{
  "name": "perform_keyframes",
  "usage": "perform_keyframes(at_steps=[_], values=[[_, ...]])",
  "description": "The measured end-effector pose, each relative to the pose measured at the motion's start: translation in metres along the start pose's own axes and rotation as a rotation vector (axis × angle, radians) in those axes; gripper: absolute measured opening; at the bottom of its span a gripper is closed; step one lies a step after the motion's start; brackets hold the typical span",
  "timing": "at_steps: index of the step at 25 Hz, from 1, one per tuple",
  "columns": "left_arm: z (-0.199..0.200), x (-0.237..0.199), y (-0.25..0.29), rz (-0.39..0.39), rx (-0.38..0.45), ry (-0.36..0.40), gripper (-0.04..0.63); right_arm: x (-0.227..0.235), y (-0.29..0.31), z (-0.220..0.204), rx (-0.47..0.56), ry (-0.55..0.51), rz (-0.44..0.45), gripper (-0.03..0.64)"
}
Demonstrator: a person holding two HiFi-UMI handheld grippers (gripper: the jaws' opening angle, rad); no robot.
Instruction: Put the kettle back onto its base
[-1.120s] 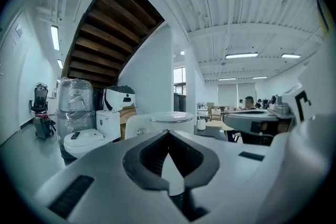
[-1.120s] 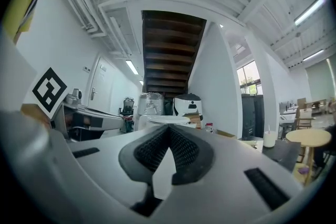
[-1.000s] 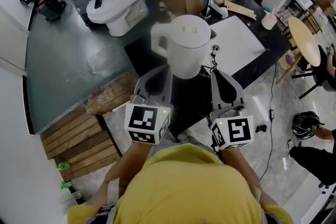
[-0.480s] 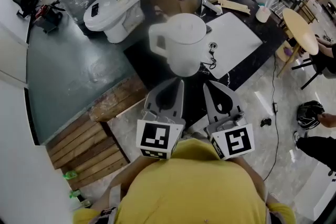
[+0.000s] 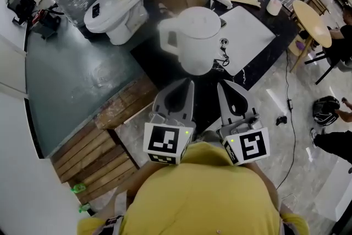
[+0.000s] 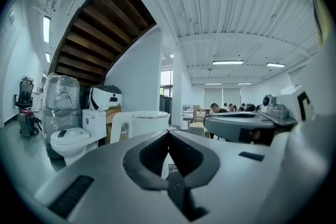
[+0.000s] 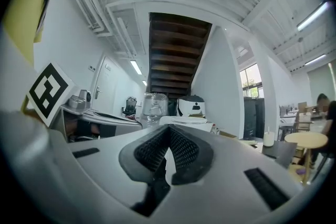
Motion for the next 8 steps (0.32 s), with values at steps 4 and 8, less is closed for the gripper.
perform_keyframes(at_steps=[4, 8], values=[[-0.006, -0.008, -0.002, -0.011, 0.001, 0.005, 0.009, -0.01, 0.006, -0.004, 0.001, -0.005, -0.008, 0.015], [-0.008, -0.015, -0.002, -0.026, -0.005, 0.001, 0.009, -0.016, 0.012, -0.004, -0.013, -0.002, -0.014, 0.015]])
Point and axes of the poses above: the fingertips, and each gripper's own axes: y forward along the fingers, x to its right, z out of its top, the point moved 7 cm from there along -y, backward along the fingers, and after that the axes turned 8 degrees about z, right-handed, at the moved point
